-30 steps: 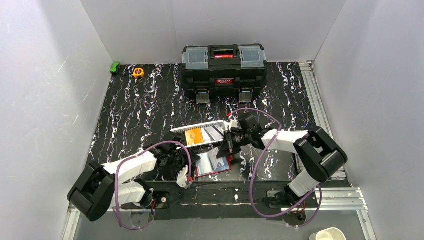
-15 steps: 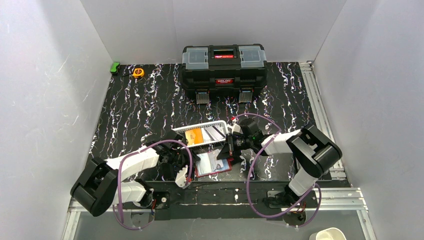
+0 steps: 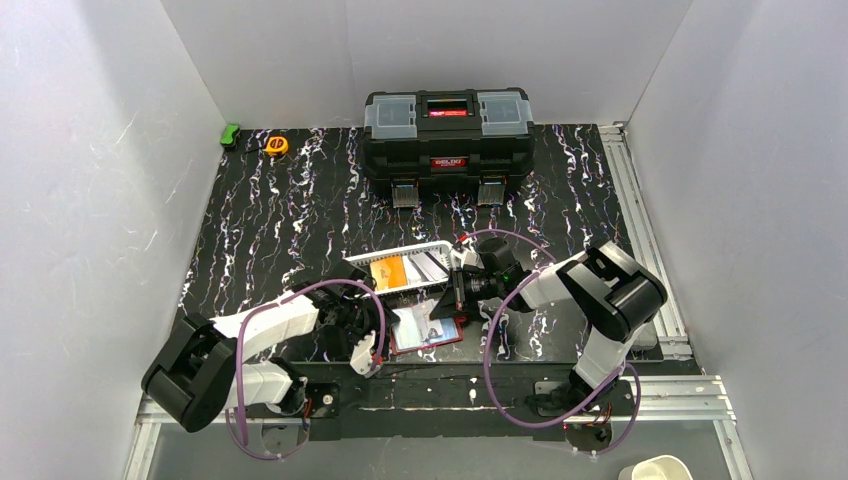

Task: Put the credit cards into the card holder
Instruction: Insert the credit card into the card holder.

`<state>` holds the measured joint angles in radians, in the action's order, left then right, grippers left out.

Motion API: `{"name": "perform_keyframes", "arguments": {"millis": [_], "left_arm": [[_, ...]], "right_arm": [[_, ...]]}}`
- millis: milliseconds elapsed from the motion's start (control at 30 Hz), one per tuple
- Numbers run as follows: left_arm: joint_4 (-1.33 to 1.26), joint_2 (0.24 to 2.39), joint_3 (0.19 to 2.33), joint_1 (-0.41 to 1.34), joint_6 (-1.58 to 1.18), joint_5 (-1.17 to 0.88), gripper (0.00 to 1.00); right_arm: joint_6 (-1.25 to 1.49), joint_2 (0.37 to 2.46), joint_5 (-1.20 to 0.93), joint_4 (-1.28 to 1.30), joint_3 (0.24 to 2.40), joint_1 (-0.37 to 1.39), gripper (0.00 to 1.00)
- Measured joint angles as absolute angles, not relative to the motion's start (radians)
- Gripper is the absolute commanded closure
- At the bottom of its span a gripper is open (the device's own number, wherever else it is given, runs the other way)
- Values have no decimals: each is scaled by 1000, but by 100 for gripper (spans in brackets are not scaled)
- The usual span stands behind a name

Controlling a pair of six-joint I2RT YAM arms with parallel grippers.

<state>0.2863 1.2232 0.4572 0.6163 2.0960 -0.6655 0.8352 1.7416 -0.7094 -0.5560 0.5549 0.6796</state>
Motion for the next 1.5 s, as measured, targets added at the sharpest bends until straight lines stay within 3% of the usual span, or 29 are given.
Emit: {"name": "perform_keyframes", "arguments": {"millis": [633,867,1133,1233,1500], "left_arm": [[289,1221,451,614,2098,-663,78],[291,1222,451,614,2098,-661,82],[295,1222,451,616,2097,-662,84],[295,1222,451,617,2097,-662,84],[296,1221,451,619,2097,-660,85]], "right_arm": [[805,1738,-735,-503,556,677,99],[784,1806,-762,-465,651,708,99],[741,1720,-550,-310,673,814,72],[714,1671,-432,-231,694,878,57],[668,1644,-289,-91,771,964,50]]}}
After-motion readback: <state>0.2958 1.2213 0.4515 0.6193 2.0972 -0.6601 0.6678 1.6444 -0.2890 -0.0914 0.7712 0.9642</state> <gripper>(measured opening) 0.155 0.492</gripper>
